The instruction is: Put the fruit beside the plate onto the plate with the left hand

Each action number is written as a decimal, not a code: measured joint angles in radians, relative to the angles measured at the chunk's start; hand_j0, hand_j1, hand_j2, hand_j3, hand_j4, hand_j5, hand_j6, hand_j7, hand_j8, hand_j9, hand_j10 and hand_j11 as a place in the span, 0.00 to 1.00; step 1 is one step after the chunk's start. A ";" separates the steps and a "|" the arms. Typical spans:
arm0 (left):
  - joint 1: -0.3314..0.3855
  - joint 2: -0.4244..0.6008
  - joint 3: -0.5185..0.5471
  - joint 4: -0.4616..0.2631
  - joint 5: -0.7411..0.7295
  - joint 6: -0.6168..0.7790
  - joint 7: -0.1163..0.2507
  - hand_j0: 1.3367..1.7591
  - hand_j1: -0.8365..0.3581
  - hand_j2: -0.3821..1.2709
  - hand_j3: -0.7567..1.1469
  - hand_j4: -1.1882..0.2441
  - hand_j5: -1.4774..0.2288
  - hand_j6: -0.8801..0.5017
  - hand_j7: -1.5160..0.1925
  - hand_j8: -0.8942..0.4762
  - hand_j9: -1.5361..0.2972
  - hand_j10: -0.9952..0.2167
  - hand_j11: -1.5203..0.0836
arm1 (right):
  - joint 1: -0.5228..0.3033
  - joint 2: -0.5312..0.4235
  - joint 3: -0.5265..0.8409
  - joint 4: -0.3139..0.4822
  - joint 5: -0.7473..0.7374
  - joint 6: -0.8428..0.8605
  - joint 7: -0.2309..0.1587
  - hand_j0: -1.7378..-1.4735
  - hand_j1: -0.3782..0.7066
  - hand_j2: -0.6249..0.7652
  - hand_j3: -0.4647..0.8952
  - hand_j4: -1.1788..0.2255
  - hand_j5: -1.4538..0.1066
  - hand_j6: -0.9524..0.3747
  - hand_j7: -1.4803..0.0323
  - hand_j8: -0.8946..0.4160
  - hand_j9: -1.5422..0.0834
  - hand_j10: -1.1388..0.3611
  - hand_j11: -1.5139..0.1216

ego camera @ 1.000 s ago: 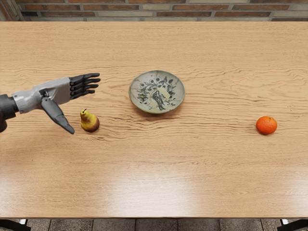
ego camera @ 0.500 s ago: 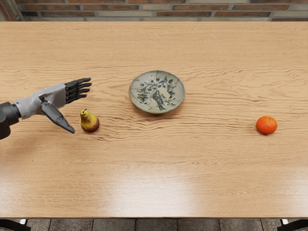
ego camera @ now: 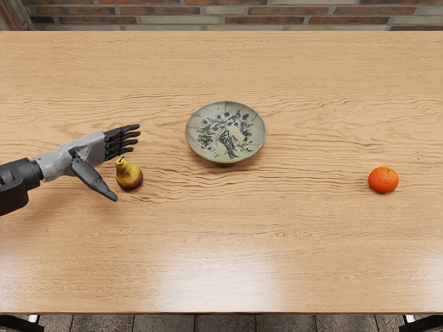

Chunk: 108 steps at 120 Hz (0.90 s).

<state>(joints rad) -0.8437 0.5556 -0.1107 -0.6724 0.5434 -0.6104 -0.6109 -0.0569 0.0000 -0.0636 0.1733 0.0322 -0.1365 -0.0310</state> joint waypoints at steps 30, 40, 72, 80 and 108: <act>0.007 -0.018 -0.001 -0.002 0.001 0.000 0.000 0.76 0.99 0.23 0.40 0.83 0.87 0.64 0.89 0.65 0.84 0.82 0.95 | 0.000 0.000 0.000 0.000 0.000 0.000 0.000 0.30 0.06 0.45 0.34 0.82 0.91 0.70 0.95 0.66 0.93 0.74 0.90; 0.013 -0.031 0.000 -0.002 0.004 0.000 0.000 0.76 0.99 0.23 0.40 0.83 0.87 0.64 0.89 0.65 0.84 0.82 0.95 | 0.000 0.000 0.000 0.000 0.000 0.000 0.000 0.30 0.06 0.45 0.34 0.82 0.91 0.70 0.95 0.66 0.93 0.74 0.90; 0.020 -0.033 0.001 -0.013 0.007 0.000 0.000 0.76 0.99 0.23 0.40 0.82 0.86 0.63 0.88 0.65 0.83 0.81 0.94 | 0.000 0.000 0.000 0.000 0.000 0.000 0.000 0.30 0.06 0.45 0.34 0.82 0.91 0.70 0.95 0.66 0.93 0.74 0.90; 0.020 -0.033 -0.002 -0.017 0.007 0.000 0.000 0.76 0.98 0.23 0.40 0.82 0.85 0.62 0.88 0.64 0.83 0.81 0.94 | 0.000 0.000 0.000 0.000 0.000 0.000 0.000 0.30 0.06 0.45 0.34 0.82 0.91 0.70 0.95 0.66 0.93 0.74 0.90; 0.020 -0.031 -0.015 -0.027 0.002 0.000 0.000 0.76 0.93 0.24 0.40 0.78 0.81 0.59 0.84 0.60 0.79 0.76 0.89 | 0.000 0.000 0.000 0.000 0.000 0.000 -0.001 0.30 0.06 0.45 0.34 0.82 0.91 0.70 0.95 0.66 0.93 0.74 0.90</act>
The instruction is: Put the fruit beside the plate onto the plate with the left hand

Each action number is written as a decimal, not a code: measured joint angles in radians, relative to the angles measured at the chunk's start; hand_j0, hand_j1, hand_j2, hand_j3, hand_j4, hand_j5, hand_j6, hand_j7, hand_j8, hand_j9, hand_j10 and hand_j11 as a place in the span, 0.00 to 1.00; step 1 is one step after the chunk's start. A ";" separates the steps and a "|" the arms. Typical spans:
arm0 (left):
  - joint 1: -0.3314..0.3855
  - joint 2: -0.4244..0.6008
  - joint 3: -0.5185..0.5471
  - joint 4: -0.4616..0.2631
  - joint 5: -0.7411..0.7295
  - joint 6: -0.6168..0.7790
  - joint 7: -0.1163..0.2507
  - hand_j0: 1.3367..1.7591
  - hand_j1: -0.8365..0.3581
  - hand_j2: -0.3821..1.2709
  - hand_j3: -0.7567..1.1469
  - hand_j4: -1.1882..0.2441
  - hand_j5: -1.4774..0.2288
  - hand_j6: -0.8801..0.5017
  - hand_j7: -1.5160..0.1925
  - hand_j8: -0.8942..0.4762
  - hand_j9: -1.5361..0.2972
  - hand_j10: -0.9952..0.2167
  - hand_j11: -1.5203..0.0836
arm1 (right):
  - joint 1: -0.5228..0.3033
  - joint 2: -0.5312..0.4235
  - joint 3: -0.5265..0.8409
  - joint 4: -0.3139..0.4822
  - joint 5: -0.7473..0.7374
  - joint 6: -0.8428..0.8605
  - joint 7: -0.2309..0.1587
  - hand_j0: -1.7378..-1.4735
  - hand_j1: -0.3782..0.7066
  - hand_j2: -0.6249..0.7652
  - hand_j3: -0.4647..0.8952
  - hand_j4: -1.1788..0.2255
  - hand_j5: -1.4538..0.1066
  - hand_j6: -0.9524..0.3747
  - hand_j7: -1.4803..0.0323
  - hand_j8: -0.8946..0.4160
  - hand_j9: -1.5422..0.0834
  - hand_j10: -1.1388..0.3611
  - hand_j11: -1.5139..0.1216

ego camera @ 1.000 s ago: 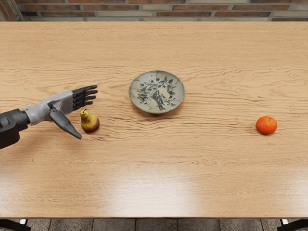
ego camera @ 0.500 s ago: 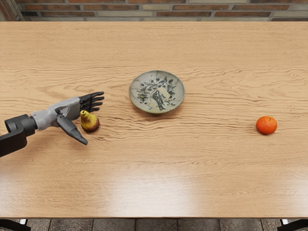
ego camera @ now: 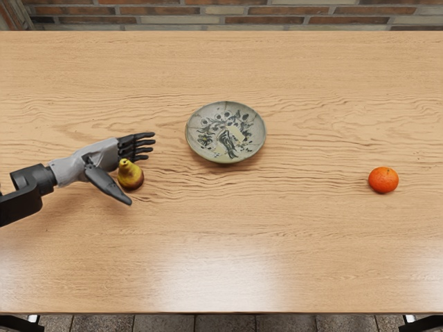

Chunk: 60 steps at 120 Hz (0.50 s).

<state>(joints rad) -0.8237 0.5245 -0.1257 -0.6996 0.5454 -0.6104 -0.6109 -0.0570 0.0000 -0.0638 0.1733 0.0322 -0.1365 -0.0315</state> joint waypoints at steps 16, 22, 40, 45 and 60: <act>0.002 0.000 -0.012 -0.001 -0.001 0.000 0.000 0.76 0.87 0.25 0.40 0.74 0.77 0.55 0.80 0.56 0.75 0.72 0.85 | 0.000 0.000 0.000 0.000 0.000 0.000 0.000 0.30 0.06 0.45 0.34 0.82 0.91 0.70 0.95 0.66 0.93 0.74 0.90; 0.003 0.000 -0.015 -0.001 -0.001 0.000 0.000 0.76 0.85 0.25 0.40 0.73 0.76 0.53 0.78 0.55 0.74 0.70 0.83 | 0.000 0.000 0.000 0.000 0.000 0.000 0.000 0.30 0.06 0.45 0.34 0.82 0.91 0.70 0.95 0.66 0.93 0.74 0.90; 0.012 0.000 -0.019 0.000 -0.001 0.000 0.000 0.76 0.80 0.26 0.40 0.70 0.72 0.50 0.74 0.51 0.70 0.66 0.79 | 0.000 0.000 0.000 0.000 0.000 0.000 0.000 0.30 0.06 0.45 0.34 0.82 0.91 0.70 0.95 0.66 0.93 0.74 0.90; 0.012 0.000 -0.019 0.000 -0.001 0.000 0.000 0.76 0.79 0.26 0.40 0.69 0.71 0.49 0.74 0.51 0.70 0.66 0.79 | 0.000 0.000 0.000 0.000 0.000 0.000 0.000 0.30 0.06 0.45 0.34 0.82 0.91 0.70 0.95 0.66 0.93 0.74 0.90; 0.014 0.000 -0.027 0.003 -0.002 0.000 0.000 0.76 0.77 0.26 0.40 0.67 0.69 0.47 0.71 0.48 0.68 0.63 0.76 | 0.000 0.000 0.000 0.000 0.000 0.000 0.000 0.30 0.06 0.45 0.34 0.82 0.91 0.70 0.95 0.66 0.93 0.74 0.90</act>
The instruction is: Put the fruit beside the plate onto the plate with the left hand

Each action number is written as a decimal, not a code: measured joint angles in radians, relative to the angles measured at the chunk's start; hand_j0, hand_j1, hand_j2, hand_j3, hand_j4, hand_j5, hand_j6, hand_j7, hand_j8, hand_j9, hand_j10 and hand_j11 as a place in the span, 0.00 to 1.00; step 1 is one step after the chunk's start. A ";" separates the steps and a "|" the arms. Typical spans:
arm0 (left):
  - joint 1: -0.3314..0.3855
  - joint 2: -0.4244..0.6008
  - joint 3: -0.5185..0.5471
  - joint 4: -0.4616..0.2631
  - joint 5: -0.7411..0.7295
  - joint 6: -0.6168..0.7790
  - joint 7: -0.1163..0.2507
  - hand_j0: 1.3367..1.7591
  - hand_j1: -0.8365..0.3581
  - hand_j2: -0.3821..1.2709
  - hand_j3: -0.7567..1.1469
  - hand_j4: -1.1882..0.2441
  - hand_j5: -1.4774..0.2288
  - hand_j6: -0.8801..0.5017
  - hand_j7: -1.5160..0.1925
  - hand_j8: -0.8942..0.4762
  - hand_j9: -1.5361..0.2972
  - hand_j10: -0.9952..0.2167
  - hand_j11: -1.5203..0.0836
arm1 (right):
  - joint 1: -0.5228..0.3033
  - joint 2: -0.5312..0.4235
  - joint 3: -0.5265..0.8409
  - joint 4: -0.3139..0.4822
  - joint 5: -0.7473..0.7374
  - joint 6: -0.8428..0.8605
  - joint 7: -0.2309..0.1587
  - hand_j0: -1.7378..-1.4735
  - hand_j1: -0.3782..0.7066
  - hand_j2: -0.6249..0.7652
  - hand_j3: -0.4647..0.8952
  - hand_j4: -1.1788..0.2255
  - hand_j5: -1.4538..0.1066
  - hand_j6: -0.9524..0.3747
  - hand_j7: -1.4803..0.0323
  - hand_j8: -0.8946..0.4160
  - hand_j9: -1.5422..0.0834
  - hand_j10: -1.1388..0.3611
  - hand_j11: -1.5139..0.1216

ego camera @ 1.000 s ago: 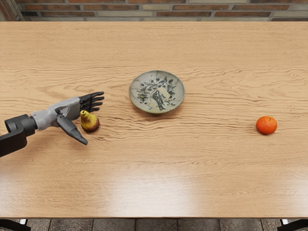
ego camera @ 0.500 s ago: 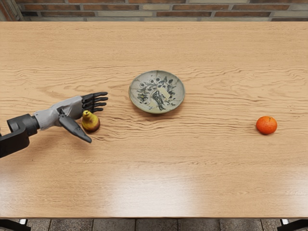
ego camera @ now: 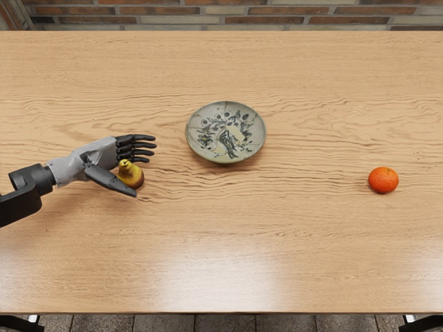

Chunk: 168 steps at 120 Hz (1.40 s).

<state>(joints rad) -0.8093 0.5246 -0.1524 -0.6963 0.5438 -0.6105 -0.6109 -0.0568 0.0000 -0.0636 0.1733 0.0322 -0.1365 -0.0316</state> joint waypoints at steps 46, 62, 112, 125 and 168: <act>0.009 0.000 -0.016 -0.001 -0.001 0.000 0.000 0.76 0.63 0.28 0.40 0.57 0.59 0.37 0.61 0.38 0.58 0.52 0.65 | 0.000 0.000 0.000 0.000 0.000 0.000 0.000 0.30 0.06 0.45 0.34 0.82 0.91 0.70 0.95 0.66 0.93 0.74 0.90; 0.009 0.002 -0.021 -0.001 -0.001 0.000 0.000 0.76 0.59 0.28 0.40 0.54 0.56 0.34 0.58 0.35 0.55 0.48 0.62 | 0.000 0.000 0.000 0.000 0.000 0.000 0.000 0.30 0.06 0.45 0.34 0.82 0.91 0.70 0.95 0.66 0.93 0.74 0.90; 0.022 0.000 -0.034 -0.002 -0.001 0.000 0.000 0.76 0.47 0.30 0.40 0.46 0.46 0.26 0.49 0.27 0.46 0.39 0.52 | 0.000 0.000 0.000 0.000 0.000 0.000 0.000 0.30 0.06 0.45 0.34 0.82 0.91 0.70 0.95 0.66 0.93 0.74 0.90; 0.025 -0.001 -0.034 -0.004 -0.001 0.000 0.000 0.76 0.43 0.30 0.40 0.44 0.44 0.23 0.46 0.24 0.44 0.36 0.49 | 0.000 0.000 0.000 0.000 0.000 0.000 0.000 0.30 0.06 0.45 0.34 0.82 0.91 0.70 0.95 0.66 0.93 0.74 0.90; 0.036 -0.007 -0.037 -0.001 -0.012 -0.008 0.000 0.75 0.37 0.29 0.40 0.36 0.34 0.15 0.36 0.16 0.35 0.40 0.39 | 0.000 0.000 0.000 0.000 0.000 0.000 0.001 0.30 0.06 0.45 0.34 0.82 0.91 0.70 0.95 0.66 0.93 0.74 0.90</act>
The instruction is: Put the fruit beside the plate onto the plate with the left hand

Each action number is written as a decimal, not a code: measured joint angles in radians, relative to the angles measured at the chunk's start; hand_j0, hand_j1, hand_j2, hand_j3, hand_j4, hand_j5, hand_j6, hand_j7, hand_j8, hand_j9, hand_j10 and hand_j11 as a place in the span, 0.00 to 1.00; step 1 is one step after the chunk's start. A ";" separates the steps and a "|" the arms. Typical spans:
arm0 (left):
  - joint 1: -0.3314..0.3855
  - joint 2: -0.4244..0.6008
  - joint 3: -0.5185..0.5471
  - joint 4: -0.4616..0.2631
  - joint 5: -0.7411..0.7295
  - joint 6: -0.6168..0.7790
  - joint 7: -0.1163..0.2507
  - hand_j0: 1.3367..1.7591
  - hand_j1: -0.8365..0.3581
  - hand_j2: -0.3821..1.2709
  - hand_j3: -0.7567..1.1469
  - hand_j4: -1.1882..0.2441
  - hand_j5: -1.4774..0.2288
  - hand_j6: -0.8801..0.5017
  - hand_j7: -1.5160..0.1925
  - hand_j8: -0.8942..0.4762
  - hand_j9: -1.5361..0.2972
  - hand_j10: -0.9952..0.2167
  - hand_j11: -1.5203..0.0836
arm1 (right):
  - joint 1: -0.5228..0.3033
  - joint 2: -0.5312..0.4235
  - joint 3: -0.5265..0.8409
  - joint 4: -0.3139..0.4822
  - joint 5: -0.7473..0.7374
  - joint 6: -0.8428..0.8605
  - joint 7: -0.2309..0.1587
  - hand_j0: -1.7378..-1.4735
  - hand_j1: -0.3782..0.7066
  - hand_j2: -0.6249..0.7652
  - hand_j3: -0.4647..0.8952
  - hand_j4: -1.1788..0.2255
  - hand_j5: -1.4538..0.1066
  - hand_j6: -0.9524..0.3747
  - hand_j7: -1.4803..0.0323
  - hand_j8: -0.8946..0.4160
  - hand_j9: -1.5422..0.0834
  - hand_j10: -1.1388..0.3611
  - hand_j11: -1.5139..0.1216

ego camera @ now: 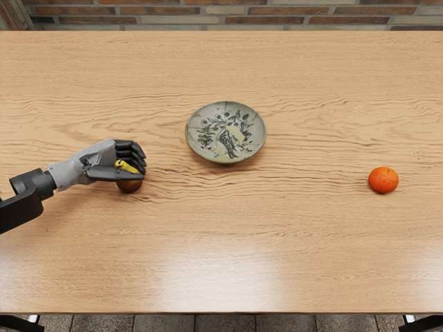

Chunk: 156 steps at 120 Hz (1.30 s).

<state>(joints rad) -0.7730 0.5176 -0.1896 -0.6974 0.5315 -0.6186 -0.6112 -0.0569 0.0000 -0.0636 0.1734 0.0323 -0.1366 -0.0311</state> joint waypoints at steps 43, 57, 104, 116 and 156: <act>0.000 0.002 0.005 -0.003 -0.001 -0.006 0.000 0.73 0.31 0.25 0.40 0.28 0.20 0.07 0.22 0.11 0.22 0.47 0.25 | 0.000 0.000 0.000 0.000 0.000 0.000 0.000 0.30 0.06 0.45 0.34 0.82 0.91 0.70 0.95 0.66 0.93 0.74 0.90; -0.001 0.004 0.007 -0.004 0.001 -0.005 -0.001 0.73 0.30 0.25 0.40 0.27 0.18 0.06 0.20 0.13 0.19 0.48 0.22 | 0.000 0.000 0.000 0.000 0.000 0.000 0.000 0.30 0.06 0.45 0.34 0.82 0.91 0.70 0.95 0.66 0.93 0.74 0.90; -0.052 0.010 0.019 -0.032 0.029 0.008 -0.002 0.70 0.16 0.34 0.40 0.26 0.15 0.05 0.17 0.08 0.16 0.38 0.18 | 0.000 0.000 0.000 0.000 0.000 0.000 0.000 0.30 0.06 0.45 0.34 0.82 0.91 0.70 0.95 0.66 0.93 0.74 0.90; -0.092 0.006 0.021 -0.048 0.030 0.010 -0.002 0.70 0.16 0.34 0.40 0.25 0.16 0.04 0.18 0.07 0.17 0.37 0.18 | 0.000 0.000 0.000 0.000 0.000 0.000 0.000 0.30 0.06 0.45 0.34 0.82 0.91 0.70 0.95 0.66 0.93 0.74 0.90; -0.247 -0.056 0.021 -0.055 0.021 0.013 -0.001 0.71 0.19 0.34 0.40 0.23 0.18 0.02 0.20 0.05 0.18 0.26 0.19 | 0.000 0.000 0.000 0.000 0.000 0.000 0.000 0.30 0.06 0.45 0.34 0.82 0.91 0.70 0.95 0.66 0.93 0.74 0.90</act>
<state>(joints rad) -1.0195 0.4621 -0.1687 -0.7522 0.5523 -0.6058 -0.6125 -0.0568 0.0000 -0.0635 0.1733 0.0319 -0.1366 -0.0312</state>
